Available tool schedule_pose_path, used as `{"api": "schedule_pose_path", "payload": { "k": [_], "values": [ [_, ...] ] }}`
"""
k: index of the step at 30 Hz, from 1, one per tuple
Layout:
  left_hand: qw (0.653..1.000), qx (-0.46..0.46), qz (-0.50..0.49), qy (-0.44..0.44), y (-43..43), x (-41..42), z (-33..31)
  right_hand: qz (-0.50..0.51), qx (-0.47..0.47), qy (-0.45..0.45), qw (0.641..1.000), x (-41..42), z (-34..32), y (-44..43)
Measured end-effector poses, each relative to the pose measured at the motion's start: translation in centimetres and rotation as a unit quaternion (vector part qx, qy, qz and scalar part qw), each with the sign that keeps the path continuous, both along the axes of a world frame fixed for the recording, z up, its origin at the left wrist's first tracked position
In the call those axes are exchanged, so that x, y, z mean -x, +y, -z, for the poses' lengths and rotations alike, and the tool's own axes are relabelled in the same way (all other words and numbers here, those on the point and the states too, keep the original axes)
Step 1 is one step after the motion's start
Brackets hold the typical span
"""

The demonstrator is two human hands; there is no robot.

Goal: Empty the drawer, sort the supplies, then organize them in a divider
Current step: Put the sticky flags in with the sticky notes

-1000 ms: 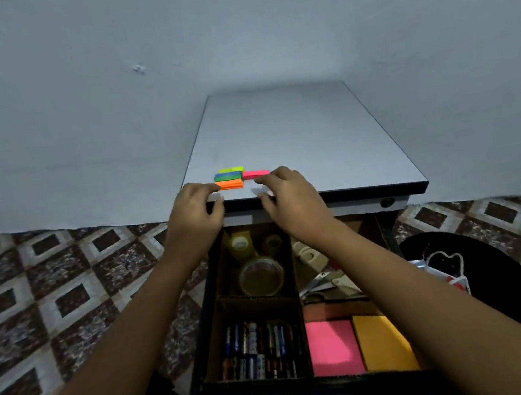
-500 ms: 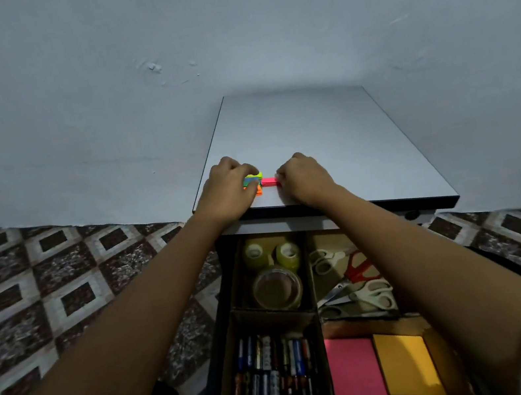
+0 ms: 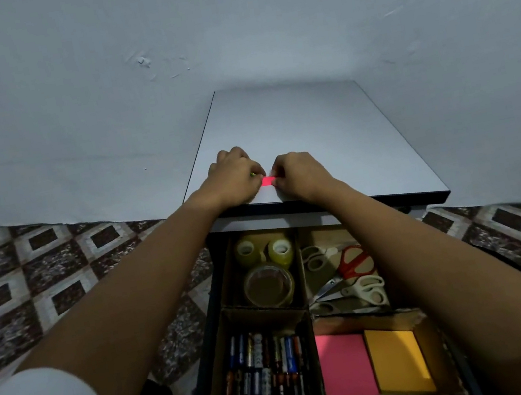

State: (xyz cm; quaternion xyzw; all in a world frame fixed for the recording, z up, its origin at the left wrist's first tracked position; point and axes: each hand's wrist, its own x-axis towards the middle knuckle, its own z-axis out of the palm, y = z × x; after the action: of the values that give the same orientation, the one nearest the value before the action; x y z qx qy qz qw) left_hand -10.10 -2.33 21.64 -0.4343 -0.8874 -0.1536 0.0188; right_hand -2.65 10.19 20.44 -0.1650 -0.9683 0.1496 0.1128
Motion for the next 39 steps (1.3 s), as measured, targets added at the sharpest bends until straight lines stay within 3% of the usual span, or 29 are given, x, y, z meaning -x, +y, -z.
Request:
{"api": "schedule_pose_path", "payload": {
  "k": [15,24,30,39],
  "values": [
    [0.999,-0.039,0.003,0.014,-0.2,-0.8,0.6,-0.001,-0.018,0.023,1.0,-1.1,-0.1,-0.6],
    [0.966,-0.249,-0.017,0.073,-5.7,-5.4,3.3,0.042,0.122,0.112,0.985,-7.0,0.1,-2.5],
    [0.97,-0.216,-0.109,-0.035,-10.4,-8.9,9.5,0.097,0.266,0.127,0.951,-13.0,2.9,-4.7],
    [0.946,-0.141,-0.176,-0.234,-12.0,-10.4,14.1,0.148,0.369,0.008,0.918,-19.2,9.5,-7.2]
  ]
}}
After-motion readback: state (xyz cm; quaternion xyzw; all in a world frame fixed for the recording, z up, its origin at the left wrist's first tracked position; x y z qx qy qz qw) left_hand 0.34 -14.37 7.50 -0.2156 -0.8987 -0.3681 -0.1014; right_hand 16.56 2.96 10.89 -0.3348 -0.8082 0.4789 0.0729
